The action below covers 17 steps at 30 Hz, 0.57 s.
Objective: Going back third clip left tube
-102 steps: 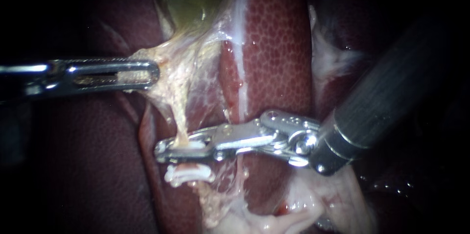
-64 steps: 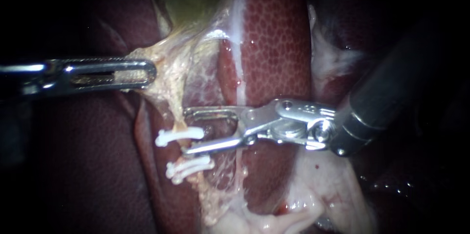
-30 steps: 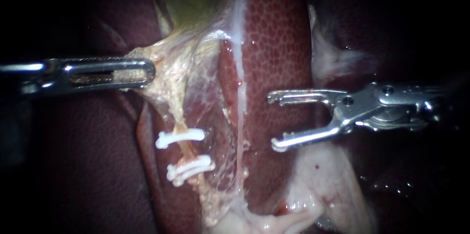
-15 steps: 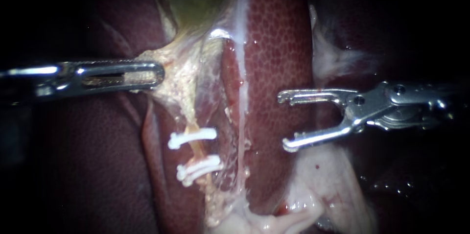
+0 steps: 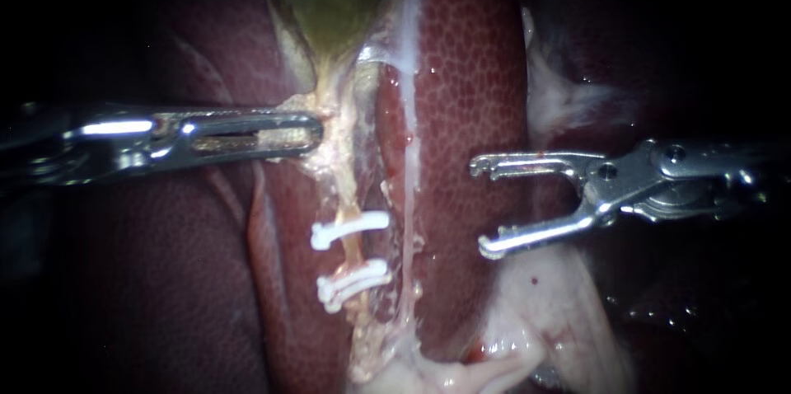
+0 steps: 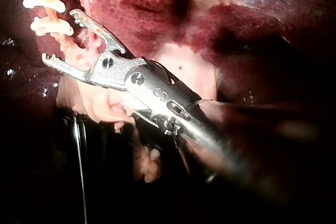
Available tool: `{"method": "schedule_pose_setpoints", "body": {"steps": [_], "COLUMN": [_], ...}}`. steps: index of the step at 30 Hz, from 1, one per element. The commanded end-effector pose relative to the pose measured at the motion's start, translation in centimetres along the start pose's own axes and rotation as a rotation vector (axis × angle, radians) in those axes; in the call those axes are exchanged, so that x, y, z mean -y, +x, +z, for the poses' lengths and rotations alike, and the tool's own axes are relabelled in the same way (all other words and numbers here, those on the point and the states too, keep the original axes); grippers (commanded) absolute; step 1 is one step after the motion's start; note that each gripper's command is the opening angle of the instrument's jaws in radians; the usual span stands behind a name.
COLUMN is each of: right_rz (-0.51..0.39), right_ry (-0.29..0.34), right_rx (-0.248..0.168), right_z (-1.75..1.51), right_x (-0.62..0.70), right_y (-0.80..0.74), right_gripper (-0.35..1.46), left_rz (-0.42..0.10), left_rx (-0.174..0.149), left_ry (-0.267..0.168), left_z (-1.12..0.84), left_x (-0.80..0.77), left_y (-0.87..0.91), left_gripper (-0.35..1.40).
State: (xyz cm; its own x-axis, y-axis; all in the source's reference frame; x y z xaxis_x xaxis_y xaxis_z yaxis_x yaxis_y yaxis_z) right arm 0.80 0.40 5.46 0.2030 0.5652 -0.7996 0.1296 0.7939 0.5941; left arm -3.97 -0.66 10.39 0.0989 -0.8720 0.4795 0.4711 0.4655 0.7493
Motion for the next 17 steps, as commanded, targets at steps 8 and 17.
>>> {"method": "schedule_pose_setpoints", "body": {"steps": [8, 17], "right_rz": [0.0, 0.0], "right_ry": [0.0, 0.0], "right_rx": [-0.001, -0.002], "right_z": [0.01, 0.02], "right_x": [0.01, 0.03], "right_y": [0.01, 0.03], "right_gripper": [0.6, 0.6], "left_rz": [0.001, 0.002], "left_rx": [-0.002, -0.003], "left_ry": [0.005, 0.007], "left_z": [0.07, 0.09], "left_x": [0.02, 0.03], "left_y": [-0.01, -0.01], "left_gripper": [-0.35, -0.35]}}
